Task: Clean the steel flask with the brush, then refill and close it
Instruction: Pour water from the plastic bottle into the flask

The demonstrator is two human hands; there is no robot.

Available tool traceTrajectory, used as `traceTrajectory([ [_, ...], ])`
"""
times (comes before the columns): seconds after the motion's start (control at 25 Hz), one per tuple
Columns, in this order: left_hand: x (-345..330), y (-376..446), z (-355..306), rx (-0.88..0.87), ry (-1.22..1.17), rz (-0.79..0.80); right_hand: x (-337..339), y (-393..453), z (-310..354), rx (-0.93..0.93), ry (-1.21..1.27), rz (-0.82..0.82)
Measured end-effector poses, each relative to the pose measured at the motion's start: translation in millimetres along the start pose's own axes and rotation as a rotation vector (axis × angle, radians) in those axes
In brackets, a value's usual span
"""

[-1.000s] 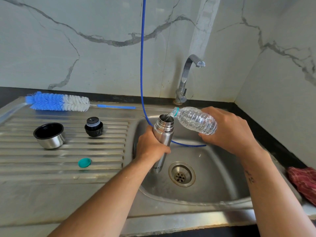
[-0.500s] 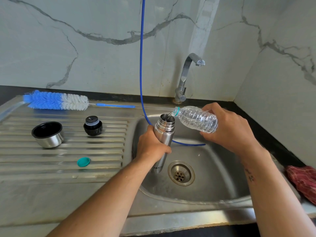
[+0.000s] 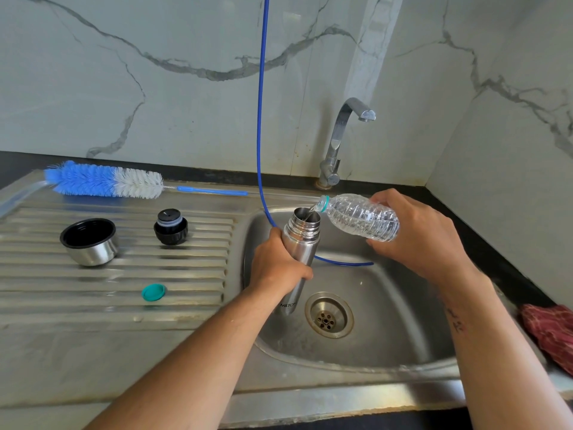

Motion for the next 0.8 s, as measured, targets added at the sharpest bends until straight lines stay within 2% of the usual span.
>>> traceTrajectory([
  [0.8, -2.9, 0.7, 0.2, -0.011, -0.003, 0.003, 6.8, 0.7, -1.2, 0.049, 0.026, -0.105],
])
Point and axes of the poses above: each hand's wrist, its own y-axis towards the middle knuckle, its own x-axis out of the back of the hand, z = x × y, the point moved 10 cm from there along y, towards the middle knuckle, and after that the axes turned 4 degrees about -z, right-handed, at the moved point
